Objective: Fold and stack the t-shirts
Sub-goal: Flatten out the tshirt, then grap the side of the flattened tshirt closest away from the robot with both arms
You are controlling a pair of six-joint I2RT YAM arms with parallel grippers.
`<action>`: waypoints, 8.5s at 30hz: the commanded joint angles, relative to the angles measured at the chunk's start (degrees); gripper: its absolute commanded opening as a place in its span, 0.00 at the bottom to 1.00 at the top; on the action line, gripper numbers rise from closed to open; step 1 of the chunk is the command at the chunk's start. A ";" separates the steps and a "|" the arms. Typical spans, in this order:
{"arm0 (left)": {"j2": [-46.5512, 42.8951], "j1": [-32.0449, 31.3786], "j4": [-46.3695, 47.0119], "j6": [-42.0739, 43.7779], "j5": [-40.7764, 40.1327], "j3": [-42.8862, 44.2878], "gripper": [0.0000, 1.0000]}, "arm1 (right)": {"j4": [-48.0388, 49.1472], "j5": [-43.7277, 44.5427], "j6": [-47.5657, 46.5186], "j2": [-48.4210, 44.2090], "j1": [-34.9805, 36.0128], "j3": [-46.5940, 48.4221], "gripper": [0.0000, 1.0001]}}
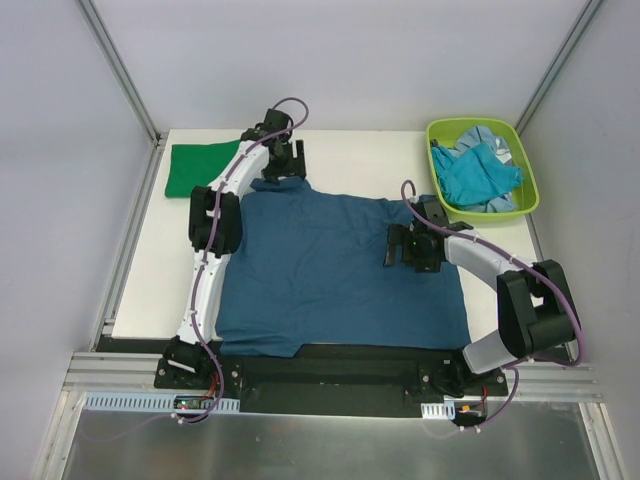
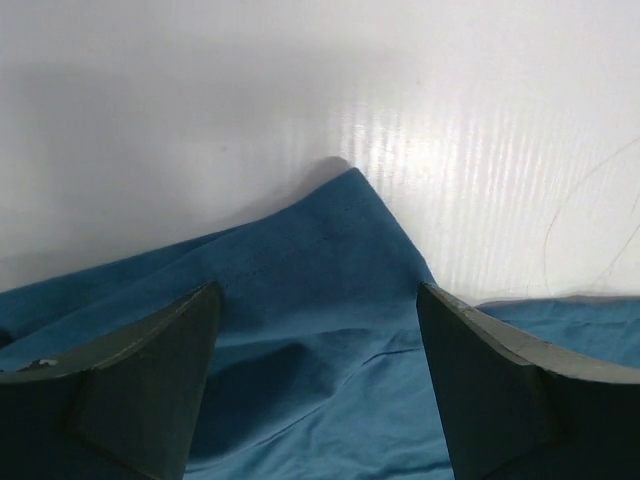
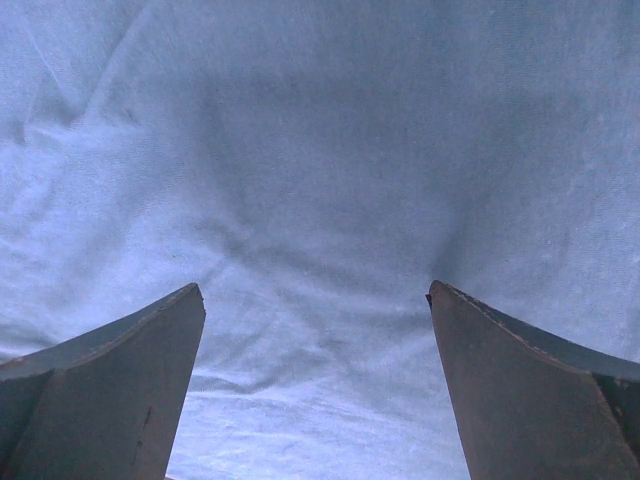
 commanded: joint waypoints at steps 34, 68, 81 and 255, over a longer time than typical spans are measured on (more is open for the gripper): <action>-1.49 -10.01 22.77 37.36 -5.59 2.21 0.65 | -1.50 0.91 -1.38 2.35 -1.01 2.55 0.96; 9.23 4.31 30.95 -10.28 5.73 5.29 0.99 | -3.70 1.35 -1.91 4.38 -1.44 5.19 0.96; 14.60 8.10 51.87 -21.81 15.39 10.30 0.99 | -4.49 2.23 -2.70 4.38 -1.97 5.63 0.96; -91.57 -19.59 14.26 -26.99 -10.79 -98.33 0.00 | -4.76 15.50 22.97 -34.56 -11.46 -26.89 0.39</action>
